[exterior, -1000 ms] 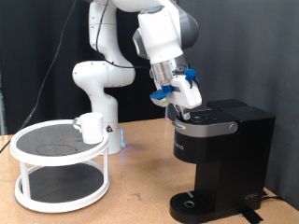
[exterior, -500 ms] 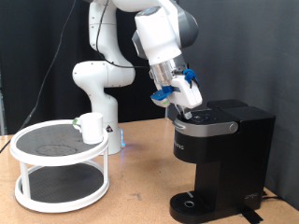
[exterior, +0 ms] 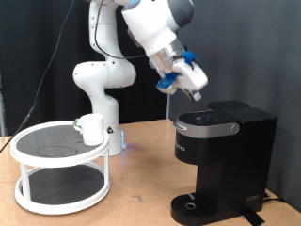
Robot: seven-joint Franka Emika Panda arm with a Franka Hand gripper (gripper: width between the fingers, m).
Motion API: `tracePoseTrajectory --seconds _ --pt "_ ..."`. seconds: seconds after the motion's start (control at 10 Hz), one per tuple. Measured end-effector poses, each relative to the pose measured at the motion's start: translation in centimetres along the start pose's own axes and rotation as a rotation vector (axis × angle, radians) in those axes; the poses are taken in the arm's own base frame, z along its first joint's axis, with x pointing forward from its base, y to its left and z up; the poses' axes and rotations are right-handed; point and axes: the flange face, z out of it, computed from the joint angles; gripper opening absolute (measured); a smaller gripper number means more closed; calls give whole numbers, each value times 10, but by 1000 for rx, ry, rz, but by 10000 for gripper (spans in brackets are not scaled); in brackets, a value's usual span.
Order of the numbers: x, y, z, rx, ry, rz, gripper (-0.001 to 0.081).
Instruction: Make a cup of coffee with the keurig machine
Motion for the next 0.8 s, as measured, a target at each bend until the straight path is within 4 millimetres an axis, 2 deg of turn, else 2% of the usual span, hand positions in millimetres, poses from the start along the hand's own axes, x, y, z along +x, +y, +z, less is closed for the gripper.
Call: tracePoseTrajectory --seconds 0.1,0.3,0.6,0.8 --pt "-3 3 -9 -20 -8 -2 0" --pt "1 2 -6 -20 -7 3 0" --pt "27 17 -1 -93 -5 121 0" --pt "44 28 -8 -47 -54 246 0"
